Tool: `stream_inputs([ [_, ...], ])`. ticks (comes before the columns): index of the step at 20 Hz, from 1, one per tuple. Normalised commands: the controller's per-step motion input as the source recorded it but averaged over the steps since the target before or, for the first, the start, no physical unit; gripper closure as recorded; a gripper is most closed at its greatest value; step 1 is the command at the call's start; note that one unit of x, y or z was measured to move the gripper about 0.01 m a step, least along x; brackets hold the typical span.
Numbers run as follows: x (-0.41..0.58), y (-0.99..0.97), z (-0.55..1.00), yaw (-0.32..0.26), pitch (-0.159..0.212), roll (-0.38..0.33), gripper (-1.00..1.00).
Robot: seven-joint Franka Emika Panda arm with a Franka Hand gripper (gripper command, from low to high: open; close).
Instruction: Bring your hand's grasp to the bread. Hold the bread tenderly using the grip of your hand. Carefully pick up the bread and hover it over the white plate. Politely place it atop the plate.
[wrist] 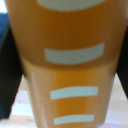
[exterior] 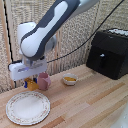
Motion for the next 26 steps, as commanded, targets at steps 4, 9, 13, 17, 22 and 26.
stream_inputs([
  [4, 0.0, 0.23, -0.47, 0.069, 0.013, -0.083, 1.0],
  [9, 0.046, 0.01, -0.54, 0.115, 0.012, -0.168, 1.0],
  [13, 0.374, 0.0, -0.44, 0.182, 0.017, -0.057, 1.0],
  [17, 0.267, 0.0, -0.2, 0.153, -0.018, -0.003, 1.0],
  [22, 0.082, 0.03, -0.02, 0.127, -0.03, 0.0, -1.0],
  [26, 0.096, 0.01, 0.1, 0.084, 0.0, 0.0, -1.0],
])
